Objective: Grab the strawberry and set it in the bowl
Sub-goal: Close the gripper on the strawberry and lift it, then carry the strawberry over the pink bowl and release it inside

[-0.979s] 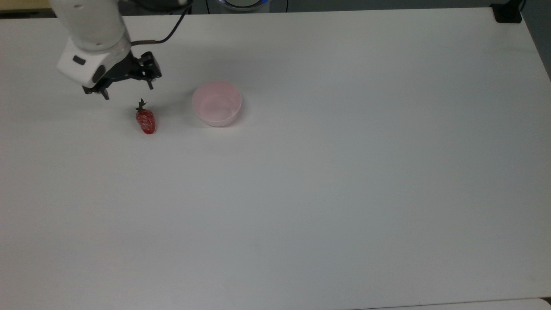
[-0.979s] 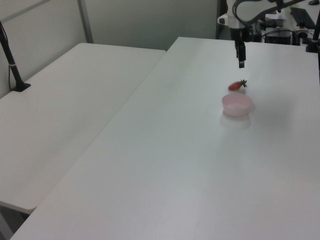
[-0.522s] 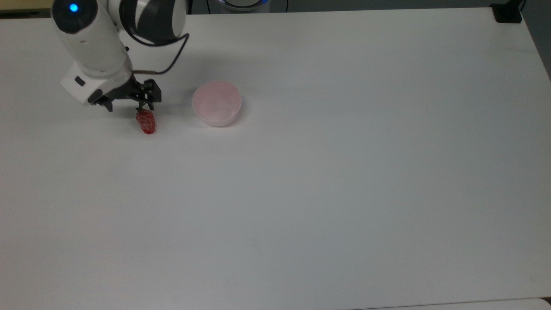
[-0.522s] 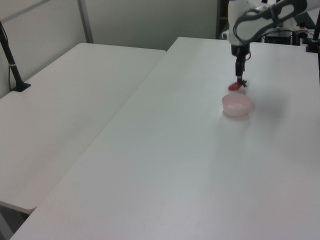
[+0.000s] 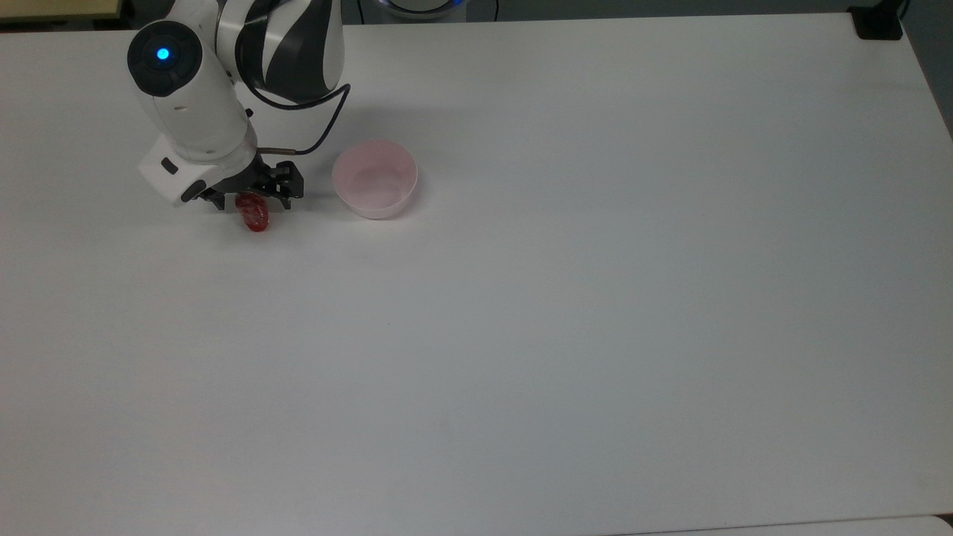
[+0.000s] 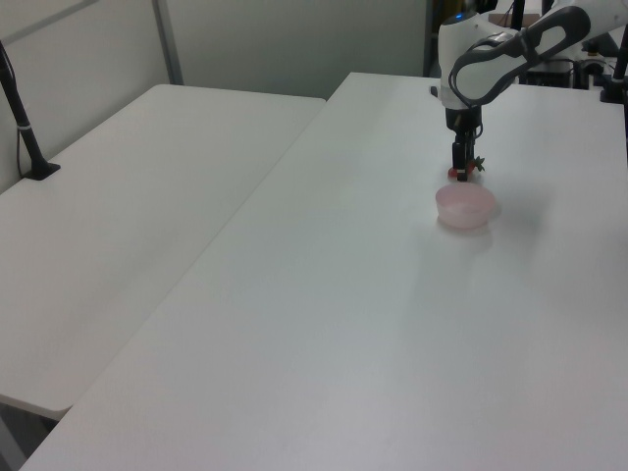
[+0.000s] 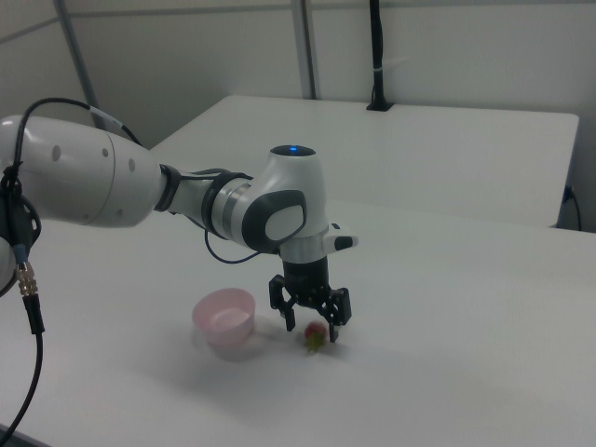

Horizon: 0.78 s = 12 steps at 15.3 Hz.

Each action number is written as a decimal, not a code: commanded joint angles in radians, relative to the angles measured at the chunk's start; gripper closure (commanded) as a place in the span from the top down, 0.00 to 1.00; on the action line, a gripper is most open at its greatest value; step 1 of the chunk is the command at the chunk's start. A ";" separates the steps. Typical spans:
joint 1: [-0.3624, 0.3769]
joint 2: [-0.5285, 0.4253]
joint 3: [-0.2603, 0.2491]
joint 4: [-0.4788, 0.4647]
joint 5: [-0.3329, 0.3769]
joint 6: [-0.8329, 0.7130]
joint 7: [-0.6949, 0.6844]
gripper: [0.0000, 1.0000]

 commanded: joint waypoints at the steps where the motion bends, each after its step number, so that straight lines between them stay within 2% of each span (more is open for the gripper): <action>1: 0.007 -0.015 -0.003 -0.008 0.067 0.015 0.015 0.32; 3: 0.007 -0.017 -0.003 -0.008 0.072 0.015 0.015 0.20; 6: 0.009 -0.029 -0.003 -0.008 0.074 0.009 0.015 0.20; 9: 0.024 -0.089 0.014 -0.010 0.074 -0.051 0.015 0.20; 12: 0.024 -0.170 0.068 -0.010 0.074 -0.181 0.012 0.20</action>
